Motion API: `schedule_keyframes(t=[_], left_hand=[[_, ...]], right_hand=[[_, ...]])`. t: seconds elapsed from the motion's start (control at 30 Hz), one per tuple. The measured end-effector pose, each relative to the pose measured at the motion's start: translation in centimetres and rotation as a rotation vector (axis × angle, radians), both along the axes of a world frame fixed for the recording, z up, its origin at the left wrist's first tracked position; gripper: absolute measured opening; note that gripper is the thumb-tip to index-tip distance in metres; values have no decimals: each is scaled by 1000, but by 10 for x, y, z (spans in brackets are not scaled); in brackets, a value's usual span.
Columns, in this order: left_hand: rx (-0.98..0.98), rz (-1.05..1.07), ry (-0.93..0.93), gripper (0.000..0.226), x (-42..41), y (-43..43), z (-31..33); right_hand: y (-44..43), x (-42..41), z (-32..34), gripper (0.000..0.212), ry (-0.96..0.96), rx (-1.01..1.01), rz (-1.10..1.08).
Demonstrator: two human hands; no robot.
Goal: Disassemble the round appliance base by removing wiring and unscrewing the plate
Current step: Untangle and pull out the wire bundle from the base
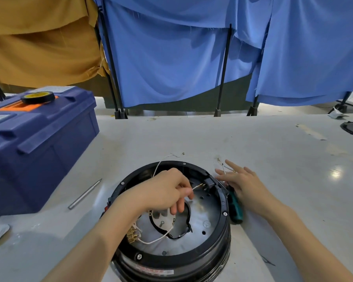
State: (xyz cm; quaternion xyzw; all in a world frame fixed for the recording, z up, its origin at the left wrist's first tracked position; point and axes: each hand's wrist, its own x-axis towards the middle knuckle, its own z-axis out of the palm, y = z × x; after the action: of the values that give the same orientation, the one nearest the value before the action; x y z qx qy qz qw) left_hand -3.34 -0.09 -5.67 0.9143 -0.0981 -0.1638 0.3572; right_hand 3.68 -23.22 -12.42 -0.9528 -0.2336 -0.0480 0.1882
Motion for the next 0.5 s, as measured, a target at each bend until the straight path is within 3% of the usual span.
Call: schedule_keyframes(t=[0.1,0.2,0.37,0.5], left_hand=[[62,4,-10,23,0,5,4],[165,-18,-48,25,1,5,7],[149,-59,-26,25,1,3,11],[122,-104,90,26,4,10,16]], right_hand=[[1,0,-1,78,27,-93,1],[0,-1,0,80,37,-81,-28],[5,-6,13,85,-60,-48,-162],[4,-3,23,71,-111,-89,-245]])
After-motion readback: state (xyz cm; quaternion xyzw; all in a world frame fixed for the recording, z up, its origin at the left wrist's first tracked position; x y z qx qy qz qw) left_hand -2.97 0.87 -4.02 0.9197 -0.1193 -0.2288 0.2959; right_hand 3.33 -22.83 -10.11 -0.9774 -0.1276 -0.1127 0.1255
